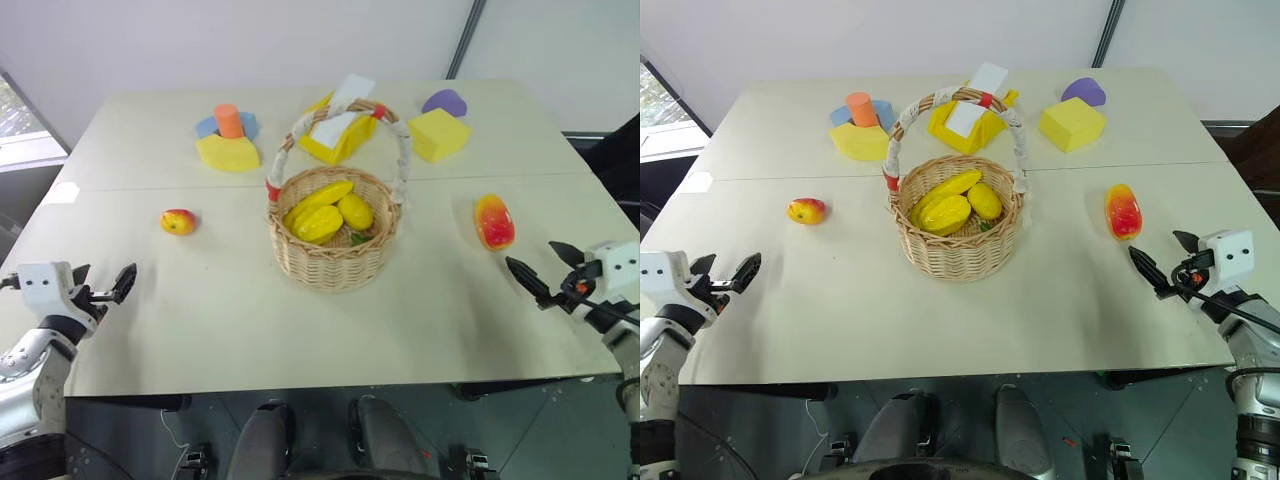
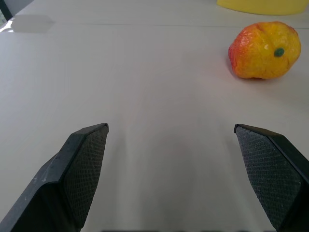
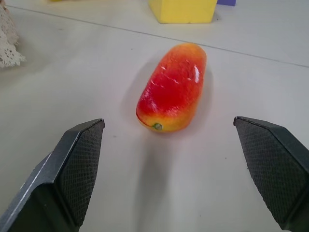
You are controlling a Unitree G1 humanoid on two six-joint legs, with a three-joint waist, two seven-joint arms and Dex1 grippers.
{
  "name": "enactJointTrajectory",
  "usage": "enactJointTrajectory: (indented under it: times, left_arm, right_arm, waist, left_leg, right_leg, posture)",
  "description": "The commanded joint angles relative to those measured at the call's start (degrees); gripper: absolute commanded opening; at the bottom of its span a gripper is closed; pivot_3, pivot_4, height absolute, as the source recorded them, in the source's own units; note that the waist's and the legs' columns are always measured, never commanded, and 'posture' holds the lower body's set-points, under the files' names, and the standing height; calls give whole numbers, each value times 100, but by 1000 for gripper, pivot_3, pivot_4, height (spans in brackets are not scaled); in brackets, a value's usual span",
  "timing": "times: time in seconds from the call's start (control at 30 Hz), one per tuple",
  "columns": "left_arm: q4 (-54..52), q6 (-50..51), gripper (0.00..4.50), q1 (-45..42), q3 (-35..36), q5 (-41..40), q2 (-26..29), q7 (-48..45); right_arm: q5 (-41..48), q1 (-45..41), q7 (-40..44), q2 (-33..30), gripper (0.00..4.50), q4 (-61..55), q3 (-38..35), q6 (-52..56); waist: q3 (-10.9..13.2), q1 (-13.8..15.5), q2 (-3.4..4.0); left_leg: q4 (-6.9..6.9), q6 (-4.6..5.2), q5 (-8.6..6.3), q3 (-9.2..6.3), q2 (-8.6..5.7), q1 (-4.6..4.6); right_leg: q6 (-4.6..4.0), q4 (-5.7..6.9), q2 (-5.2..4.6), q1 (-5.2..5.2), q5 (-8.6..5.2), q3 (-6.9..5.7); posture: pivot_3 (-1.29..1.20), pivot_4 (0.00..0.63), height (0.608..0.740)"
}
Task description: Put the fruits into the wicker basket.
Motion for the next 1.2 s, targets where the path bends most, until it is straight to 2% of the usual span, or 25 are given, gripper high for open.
enactJointTrajectory:
  times: [0.03,0.33,0.57,0.77,0.93,1.0,1.2]
  left_arm:
    - [-293,20,4500,44,183,-97,62,-4]
    - [-341,133,4500,-204,149,-119,44,169]
    - [-895,580,4500,-704,-266,-31,75,422]
    - [-888,1315,4500,-1828,-1004,336,38,944]
    - [-579,1646,4500,-2357,-1374,709,51,1198]
    - [-323,1755,4500,-2606,-1487,850,19,1322]
    - [-36,2097,4500,-2992,-1693,1034,-101,1440]
  right_arm:
    - [9,-78,23,-35,4474,-75,-35,-68]
    - [-24,-89,-55,35,4474,-277,-60,-36]
    - [111,-45,-93,-71,4474,-912,-166,147]
    - [1207,293,309,-459,4474,-2625,-284,1371]
    - [2275,540,484,-856,4474,-3807,-406,2297]
    - [2730,242,414,-1012,4474,-4295,-163,2546]
    - [2974,-849,-29,-795,4474,-4611,802,2712]
  waist:
    - [0,3,0]
    - [0,2,0]
    - [0,9,1]
    - [-1,18,0]
    - [-1,-5,-3]
    - [-1,-8,-4]
    - [-1,12,-22]
  left_leg:
    - [0,0,0,0,0,0]
    - [0,0,0,0,0,0]
    - [0,0,0,0,-1,-1]
    - [2,-1,0,-5,-4,-4]
    - [2,0,0,-6,-3,-5]
    - [3,0,0,-6,-2,-4]
    - [9,-3,3,-13,-1,-5]
  right_leg:
    - [0,0,0,0,0,0]
    - [0,0,0,0,0,0]
    - [1,0,0,0,0,0]
    - [2,1,4,0,1,-3]
    - [2,2,12,-2,1,-3]
    - [2,4,13,-2,1,-3]
    - [3,5,17,0,1,-10]
  posture:
    - [0,150,740]
    - [0,150,740]
    - [0,150,740]
    - [0,150,740]
    - [0,150,740]
    - [0,150,740]
    - [0,150,740]
